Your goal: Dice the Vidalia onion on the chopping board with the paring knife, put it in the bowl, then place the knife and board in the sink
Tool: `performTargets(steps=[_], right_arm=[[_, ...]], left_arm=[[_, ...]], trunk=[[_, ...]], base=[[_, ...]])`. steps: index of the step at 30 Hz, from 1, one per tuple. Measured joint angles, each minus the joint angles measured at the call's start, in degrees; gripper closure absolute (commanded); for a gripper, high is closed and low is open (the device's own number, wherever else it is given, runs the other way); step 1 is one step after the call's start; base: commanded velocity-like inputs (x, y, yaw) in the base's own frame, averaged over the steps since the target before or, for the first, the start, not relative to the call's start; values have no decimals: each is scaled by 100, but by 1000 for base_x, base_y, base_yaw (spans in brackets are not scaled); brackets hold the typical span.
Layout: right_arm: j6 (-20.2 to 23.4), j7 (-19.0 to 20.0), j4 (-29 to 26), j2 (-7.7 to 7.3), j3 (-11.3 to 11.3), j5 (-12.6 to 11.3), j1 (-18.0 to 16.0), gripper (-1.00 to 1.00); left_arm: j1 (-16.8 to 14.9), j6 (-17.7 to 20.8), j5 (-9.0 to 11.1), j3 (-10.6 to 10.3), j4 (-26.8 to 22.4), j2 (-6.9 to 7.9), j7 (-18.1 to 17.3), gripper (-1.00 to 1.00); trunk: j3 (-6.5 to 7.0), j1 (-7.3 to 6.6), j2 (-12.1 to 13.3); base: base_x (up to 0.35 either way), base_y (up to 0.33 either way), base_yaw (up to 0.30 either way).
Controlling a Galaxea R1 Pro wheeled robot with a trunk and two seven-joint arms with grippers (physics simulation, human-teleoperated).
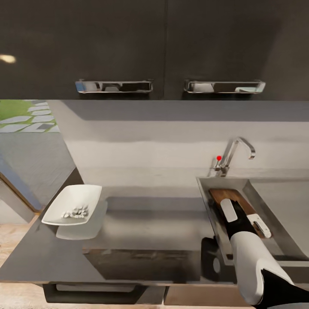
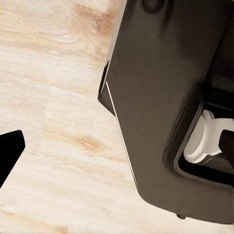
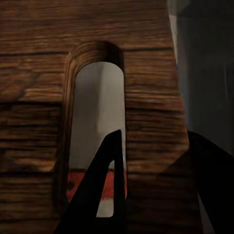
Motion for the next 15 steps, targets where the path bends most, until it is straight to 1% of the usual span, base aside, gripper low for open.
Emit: performTargets(steps=[3,4,6,7,10,15], right_arm=[[-69,135,103,-4,-2,-2,1,100],[-117,181,210,-9,-5,40,4,100],[-270,267,350,-17,-2,193,2,100],[-407,323,404,-21,-1,319,1,100],[-550,374,458,-17,-1,445,1,100],[-594,386,474,-48,-11,482,-1,100]], left_arm=[[0,4,0,0,6,0,0,-100],[0,4,0,0,7,0,0,-100],[0,4,0,0,8,-1,0,-100],[0,5,0,0,8,-1,0,-100],[0,5,0,0,11,0,0,-100],[0,3,0,-1,17,0,0,-100]], trunk=[[-28,0,0],[-37,1,1],[-54,1,0],[-63,1,0],[-90,1,0],[-133,1,-1]], base=[[39,-2,75],[11,-1,75],[5,0,75],[2,0,75],[1,0,75],[0,-16,75]])
